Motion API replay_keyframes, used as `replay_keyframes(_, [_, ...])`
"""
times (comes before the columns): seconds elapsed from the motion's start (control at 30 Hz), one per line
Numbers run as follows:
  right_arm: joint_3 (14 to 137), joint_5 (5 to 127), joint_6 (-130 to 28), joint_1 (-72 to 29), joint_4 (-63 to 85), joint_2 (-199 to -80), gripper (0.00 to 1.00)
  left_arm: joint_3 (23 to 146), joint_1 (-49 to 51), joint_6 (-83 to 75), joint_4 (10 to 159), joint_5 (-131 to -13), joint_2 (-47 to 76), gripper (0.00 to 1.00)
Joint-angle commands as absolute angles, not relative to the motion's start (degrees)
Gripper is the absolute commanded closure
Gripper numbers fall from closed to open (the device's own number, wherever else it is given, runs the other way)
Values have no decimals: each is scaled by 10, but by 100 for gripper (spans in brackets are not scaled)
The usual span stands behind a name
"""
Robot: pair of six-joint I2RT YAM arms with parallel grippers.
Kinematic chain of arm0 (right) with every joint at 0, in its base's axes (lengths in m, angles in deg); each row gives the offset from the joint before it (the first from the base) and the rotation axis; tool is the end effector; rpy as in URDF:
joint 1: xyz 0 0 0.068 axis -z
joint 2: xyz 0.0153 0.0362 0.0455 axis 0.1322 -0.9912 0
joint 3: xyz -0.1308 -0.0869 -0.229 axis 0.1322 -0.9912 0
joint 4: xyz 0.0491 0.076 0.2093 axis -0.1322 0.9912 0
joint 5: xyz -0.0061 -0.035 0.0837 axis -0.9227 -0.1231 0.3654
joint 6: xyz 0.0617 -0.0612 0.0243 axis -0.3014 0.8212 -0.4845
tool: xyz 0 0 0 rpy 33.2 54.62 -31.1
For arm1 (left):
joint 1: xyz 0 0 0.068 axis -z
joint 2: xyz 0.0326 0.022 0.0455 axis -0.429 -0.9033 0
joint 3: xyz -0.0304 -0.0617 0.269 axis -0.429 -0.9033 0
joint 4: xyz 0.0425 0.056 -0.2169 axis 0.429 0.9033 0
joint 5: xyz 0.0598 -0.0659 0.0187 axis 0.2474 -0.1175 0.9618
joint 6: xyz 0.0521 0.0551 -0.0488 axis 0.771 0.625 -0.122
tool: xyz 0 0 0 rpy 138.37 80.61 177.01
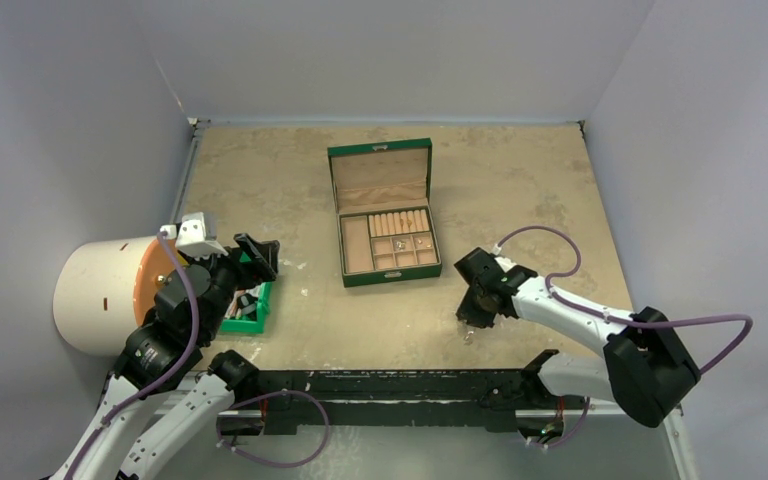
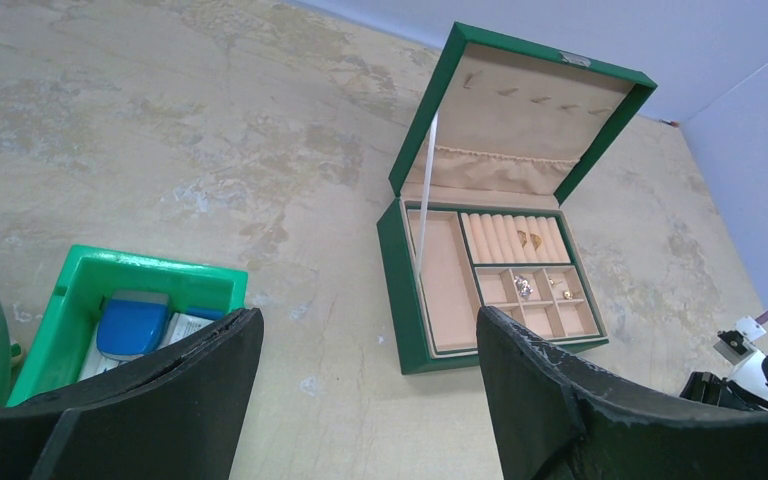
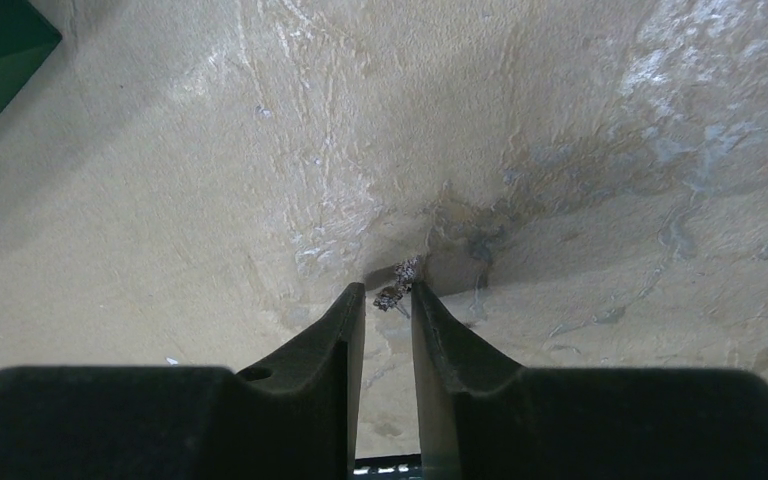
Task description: Organize the mixed jewelry
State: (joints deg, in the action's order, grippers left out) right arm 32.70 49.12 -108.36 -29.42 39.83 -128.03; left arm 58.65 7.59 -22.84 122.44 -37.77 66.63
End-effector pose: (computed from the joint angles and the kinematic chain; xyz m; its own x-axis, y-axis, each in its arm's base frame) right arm 0.1601 0.1040 0.1469 -0.8056 0.5055 -0.3090 0.4255 0.8565 0.2921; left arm 0.0897 -0.0165 0.3232 -0.2318 -0.4004 -0.8865 0.0187 0.9094 -0.4156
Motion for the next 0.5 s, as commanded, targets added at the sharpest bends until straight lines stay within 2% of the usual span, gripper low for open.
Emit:
replay_keyframes(0.0, [330, 478, -1108, -301, 420, -1297, 75, 588, 72, -230, 1207, -378, 671, 22])
replay_keyframes(0.4, [338, 473, -1116, -306, 423, -1300, 100, 588, 72, -231, 1207, -377, 673, 22])
replay_keyframes(0.47, [341, 473, -1117, -307, 423, -1297, 100, 588, 72, -231, 1207, -377, 673, 22])
